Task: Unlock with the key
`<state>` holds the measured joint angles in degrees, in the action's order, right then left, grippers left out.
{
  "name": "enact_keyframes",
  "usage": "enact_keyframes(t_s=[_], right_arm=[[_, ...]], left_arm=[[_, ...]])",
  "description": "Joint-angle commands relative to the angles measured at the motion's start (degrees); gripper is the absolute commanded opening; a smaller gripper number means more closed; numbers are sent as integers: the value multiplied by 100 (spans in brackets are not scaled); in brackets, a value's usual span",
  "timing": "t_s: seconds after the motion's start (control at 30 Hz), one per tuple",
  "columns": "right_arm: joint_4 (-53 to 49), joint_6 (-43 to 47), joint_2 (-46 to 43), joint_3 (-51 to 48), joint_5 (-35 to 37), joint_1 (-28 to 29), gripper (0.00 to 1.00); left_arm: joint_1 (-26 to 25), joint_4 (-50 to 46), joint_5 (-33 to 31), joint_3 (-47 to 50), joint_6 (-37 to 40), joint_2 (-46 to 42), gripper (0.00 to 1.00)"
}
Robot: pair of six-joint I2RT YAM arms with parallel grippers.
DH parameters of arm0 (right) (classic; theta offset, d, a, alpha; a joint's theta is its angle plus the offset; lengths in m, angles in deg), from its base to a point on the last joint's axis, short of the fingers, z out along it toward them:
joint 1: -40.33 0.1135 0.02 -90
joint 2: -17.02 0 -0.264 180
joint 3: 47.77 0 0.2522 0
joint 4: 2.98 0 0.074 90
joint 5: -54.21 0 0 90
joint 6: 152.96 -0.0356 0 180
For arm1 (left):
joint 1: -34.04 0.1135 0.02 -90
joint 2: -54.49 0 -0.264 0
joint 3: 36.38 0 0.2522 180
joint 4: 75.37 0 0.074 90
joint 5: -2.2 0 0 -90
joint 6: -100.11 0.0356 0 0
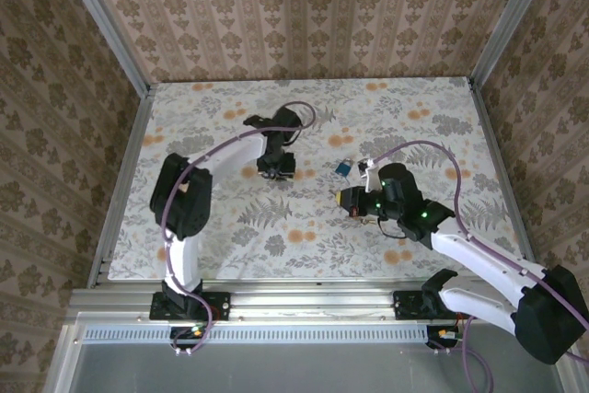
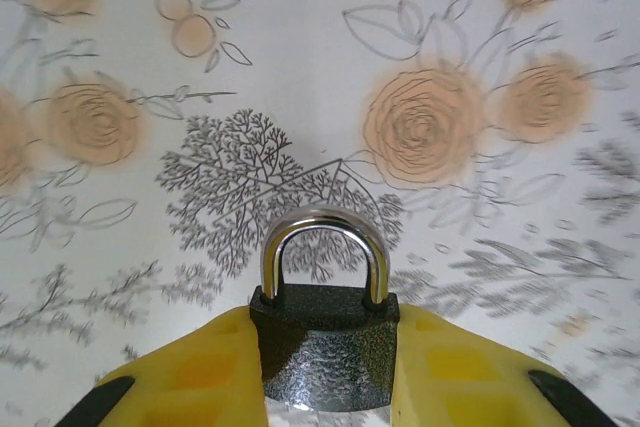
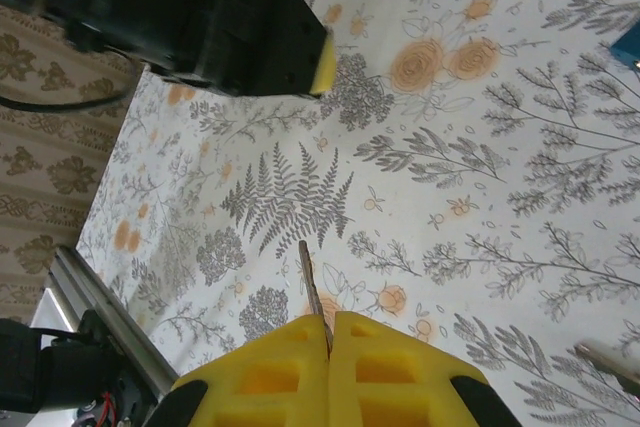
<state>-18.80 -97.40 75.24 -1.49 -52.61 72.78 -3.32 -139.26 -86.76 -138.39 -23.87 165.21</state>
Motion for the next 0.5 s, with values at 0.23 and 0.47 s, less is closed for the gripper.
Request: enact_keyframes(t_s=[0.23, 0.47], right_arm=[[1759, -69, 631, -302, 918, 576, 0], [2815, -207, 1143, -442, 1337, 910, 0]], left_arm=[[268, 583, 276, 625, -1582, -1159, 20], [359, 884, 508, 930, -2340, -1433, 19]])
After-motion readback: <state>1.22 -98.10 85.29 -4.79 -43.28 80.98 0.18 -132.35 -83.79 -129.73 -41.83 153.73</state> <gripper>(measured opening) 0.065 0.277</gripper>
